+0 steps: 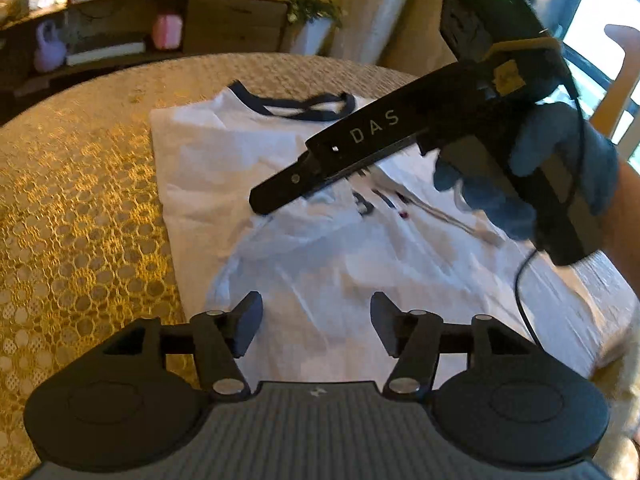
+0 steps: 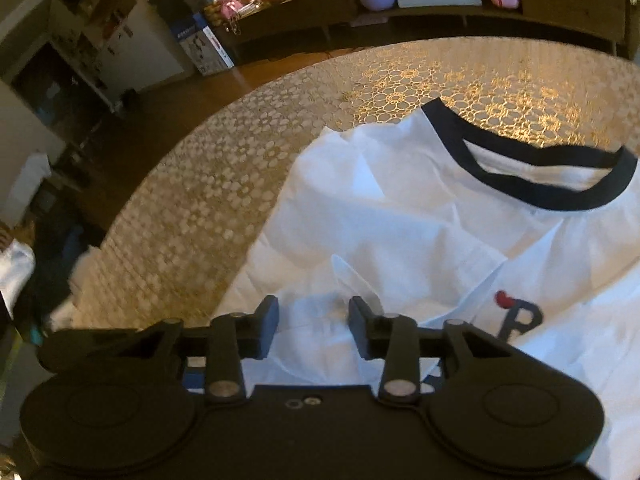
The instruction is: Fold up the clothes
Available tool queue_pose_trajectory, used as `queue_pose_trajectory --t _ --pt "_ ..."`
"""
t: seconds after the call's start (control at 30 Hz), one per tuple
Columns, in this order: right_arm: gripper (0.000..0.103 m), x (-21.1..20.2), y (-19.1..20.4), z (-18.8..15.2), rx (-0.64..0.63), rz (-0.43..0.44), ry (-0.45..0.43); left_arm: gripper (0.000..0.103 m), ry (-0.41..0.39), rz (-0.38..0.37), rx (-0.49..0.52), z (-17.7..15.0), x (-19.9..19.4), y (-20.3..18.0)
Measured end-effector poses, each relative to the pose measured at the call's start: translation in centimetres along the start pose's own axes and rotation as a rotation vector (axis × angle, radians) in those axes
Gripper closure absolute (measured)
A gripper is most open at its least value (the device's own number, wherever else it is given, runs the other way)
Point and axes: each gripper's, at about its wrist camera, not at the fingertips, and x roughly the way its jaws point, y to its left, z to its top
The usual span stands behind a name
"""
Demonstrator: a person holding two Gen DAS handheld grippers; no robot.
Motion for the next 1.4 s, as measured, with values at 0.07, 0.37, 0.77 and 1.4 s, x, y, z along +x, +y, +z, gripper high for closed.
queue_pose_trajectory --t 0.07,0.37,0.77,1.4 --pt "0.000 -0.1 -0.3 -0.1 0.022 0.016 -0.009 0.043 -0.019 0.025 -0.007 0.1 0.4 -0.3" --pt "0.000 -3.5 0.5 -3.1 -0.002 0.081 -0.061 0.043 -0.134 0.120 -0.042 -0.9 -1.7 1.3" --pt "0.000 -3.9 2.1 -4.1 -0.135 -0.046 -0.022 0.039 -0.208 0.069 -0.149 -2.0 -4.8 4.1" --pt "0.000 -0.9 2.5 -3.1 -0.089 -0.078 0.065 0.033 -0.210 -0.138 -0.278 2.4 -3.0 7.1"
